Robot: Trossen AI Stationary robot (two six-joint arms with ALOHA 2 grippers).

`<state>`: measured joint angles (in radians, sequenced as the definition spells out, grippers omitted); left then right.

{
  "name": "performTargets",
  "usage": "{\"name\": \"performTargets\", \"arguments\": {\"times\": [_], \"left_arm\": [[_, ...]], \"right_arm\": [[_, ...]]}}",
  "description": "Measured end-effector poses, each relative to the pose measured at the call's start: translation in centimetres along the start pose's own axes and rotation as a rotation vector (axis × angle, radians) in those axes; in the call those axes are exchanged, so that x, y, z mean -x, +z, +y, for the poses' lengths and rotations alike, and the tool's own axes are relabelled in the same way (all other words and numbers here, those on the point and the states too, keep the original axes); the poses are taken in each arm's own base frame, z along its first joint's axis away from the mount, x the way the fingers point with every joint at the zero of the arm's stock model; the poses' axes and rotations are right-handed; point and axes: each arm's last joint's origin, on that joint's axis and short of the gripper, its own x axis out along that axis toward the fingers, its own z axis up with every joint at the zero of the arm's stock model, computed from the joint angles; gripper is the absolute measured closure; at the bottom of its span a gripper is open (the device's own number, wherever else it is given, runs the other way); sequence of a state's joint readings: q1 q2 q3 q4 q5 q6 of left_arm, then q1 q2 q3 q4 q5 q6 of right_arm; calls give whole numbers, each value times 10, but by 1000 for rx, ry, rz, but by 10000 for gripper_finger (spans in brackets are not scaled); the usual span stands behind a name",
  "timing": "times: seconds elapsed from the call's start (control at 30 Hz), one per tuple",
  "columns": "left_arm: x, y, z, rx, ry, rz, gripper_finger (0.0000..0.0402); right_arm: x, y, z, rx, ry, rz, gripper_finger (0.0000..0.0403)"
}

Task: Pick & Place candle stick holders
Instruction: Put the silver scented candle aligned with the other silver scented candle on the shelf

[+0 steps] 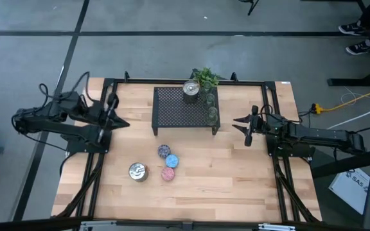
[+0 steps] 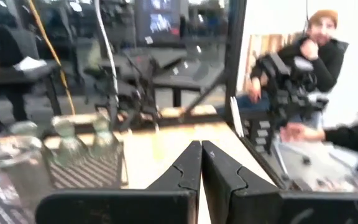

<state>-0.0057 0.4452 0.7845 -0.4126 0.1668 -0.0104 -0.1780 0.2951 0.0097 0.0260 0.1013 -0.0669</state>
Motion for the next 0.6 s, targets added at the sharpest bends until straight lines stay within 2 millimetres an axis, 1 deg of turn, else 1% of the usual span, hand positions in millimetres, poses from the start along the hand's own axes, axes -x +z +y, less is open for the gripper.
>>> {"name": "performTargets", "arguments": {"times": [0.13,0.27,0.43,0.6], "left_arm": [[-17,-5,-1,-4,-50,81,391],[-40,-13,-5,2,-107,179,376],[-65,-28,-17,0,-199,328,334],[-82,-40,-32,9,-268,424,282]], "right_arm": [[0,0,0,0,0,0,274],[0,0,0,0,0,0,274],[0,0,0,0,0,0,274],[0,0,0,0,0,0,274]]}}
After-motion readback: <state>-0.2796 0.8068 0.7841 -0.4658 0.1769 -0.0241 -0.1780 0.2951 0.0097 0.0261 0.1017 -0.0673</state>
